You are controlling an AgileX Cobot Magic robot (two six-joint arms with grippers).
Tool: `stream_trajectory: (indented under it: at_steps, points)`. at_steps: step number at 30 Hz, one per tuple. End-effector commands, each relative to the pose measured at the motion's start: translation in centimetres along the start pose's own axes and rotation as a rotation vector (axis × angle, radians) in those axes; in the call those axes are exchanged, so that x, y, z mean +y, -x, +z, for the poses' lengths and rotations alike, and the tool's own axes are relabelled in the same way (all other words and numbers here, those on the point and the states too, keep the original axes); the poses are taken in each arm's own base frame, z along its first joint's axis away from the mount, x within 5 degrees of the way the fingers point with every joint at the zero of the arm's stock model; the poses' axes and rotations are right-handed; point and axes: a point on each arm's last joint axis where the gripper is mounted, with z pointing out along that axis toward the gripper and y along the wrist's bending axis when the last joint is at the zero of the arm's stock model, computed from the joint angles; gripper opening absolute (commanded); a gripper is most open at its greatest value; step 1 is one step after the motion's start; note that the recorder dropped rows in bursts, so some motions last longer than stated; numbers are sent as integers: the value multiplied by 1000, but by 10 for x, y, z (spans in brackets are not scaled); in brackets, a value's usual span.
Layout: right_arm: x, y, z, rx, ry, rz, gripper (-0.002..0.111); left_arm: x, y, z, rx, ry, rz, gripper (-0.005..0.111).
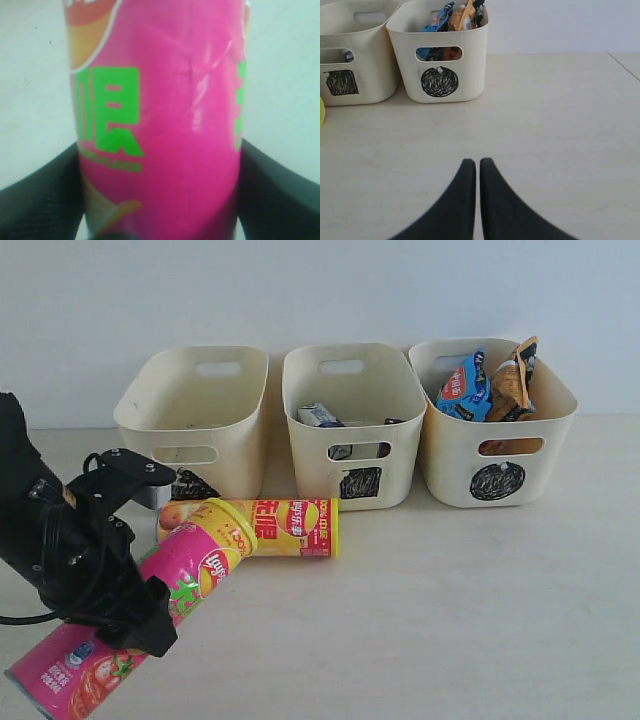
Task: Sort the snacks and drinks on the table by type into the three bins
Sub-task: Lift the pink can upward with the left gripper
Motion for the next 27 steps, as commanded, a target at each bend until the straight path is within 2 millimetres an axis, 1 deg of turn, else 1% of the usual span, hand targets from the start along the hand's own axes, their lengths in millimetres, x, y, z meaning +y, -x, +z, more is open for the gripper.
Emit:
stream_trajectory:
  at_steps: [1, 8, 27]
  points:
    - [0, 0, 0, -10, 0, -6, 0, -1, 2, -1, -14, 5, -26, 4]
    - [0, 0, 0, -10, 0, -6, 0, 0, 1, 8, 17, 0, -40, 4]
    - [0, 0, 0, -10, 0, -6, 0, 0, 1, 8, 18, 2, -38, 4]
